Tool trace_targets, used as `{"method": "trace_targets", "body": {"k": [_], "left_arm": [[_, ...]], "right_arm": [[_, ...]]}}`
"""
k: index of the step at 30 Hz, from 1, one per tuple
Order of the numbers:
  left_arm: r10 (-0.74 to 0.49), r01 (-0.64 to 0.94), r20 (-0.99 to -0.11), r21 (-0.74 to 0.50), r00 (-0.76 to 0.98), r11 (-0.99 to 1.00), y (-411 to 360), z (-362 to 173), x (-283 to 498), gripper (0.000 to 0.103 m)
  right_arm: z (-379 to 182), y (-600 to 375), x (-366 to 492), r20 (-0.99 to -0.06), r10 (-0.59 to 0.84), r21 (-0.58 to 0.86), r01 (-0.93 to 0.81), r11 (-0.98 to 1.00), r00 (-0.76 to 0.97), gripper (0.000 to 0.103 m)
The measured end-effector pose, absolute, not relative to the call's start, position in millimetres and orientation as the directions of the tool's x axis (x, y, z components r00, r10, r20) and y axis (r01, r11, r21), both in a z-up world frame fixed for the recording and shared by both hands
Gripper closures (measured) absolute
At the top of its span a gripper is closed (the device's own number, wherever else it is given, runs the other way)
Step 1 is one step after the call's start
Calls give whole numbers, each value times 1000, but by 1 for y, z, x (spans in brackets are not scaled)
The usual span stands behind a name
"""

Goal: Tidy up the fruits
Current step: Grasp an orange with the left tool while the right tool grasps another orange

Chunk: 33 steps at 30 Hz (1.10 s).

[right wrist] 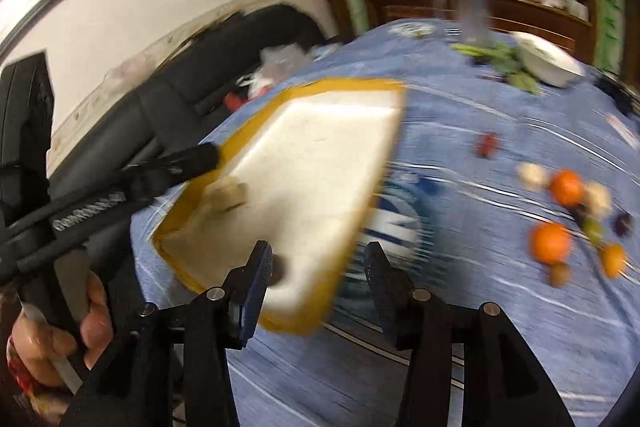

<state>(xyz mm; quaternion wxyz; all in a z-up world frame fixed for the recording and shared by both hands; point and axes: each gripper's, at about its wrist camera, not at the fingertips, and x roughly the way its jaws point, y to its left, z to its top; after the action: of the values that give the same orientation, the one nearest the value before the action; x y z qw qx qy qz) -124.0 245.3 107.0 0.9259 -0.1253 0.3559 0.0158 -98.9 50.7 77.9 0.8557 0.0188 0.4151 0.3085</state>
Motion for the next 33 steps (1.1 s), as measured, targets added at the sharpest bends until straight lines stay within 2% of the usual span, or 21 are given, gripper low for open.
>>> {"method": "trace_targets", "body": {"k": [3, 8, 12, 19, 27, 28, 30, 31, 32, 33], "left_arm": [[-146, -14, -655, -232, 741, 973, 208, 111, -117, 38], [-276, 117, -699, -267, 660, 957, 148, 93, -91, 38], [-331, 182, -736, -278, 591, 943, 103, 68, -63, 38], [-344, 204, -776, -277, 529, 939, 72, 36, -23, 38], [-362, 267, -798, -260, 482, 928, 41, 13, -5, 38], [-347, 277, -794, -233, 499, 932, 37, 12, -6, 39], [-378, 307, -783, -250, 494, 918, 33, 12, -7, 55], [-381, 306, -781, -253, 495, 918, 33, 13, -7, 58], [-361, 297, -781, -234, 510, 926, 33, 14, -8, 69], [-341, 295, -781, -209, 523, 932, 33, 17, -9, 69]], "right_arm": [[82, -14, -95, -691, 483, 293, -404, 867, 537, 51], [72, -129, -74, -722, 305, 271, -152, 951, 622, 51], [61, -182, -57, -740, 217, 256, -33, 966, 637, 52], [44, -223, -25, -767, 146, 253, 85, 964, 625, 52], [22, -230, -2, -788, 126, 231, 101, 968, 602, 52], [19, -230, 0, -791, 122, 228, 103, 968, 599, 54], [17, -229, 0, -791, 97, 205, 111, 972, 604, 65], [17, -229, 0, -790, 95, 201, 110, 973, 605, 67], [18, -230, -1, -789, 101, 209, 109, 972, 607, 68], [18, -231, -2, -787, 115, 224, 108, 969, 606, 68]]}}
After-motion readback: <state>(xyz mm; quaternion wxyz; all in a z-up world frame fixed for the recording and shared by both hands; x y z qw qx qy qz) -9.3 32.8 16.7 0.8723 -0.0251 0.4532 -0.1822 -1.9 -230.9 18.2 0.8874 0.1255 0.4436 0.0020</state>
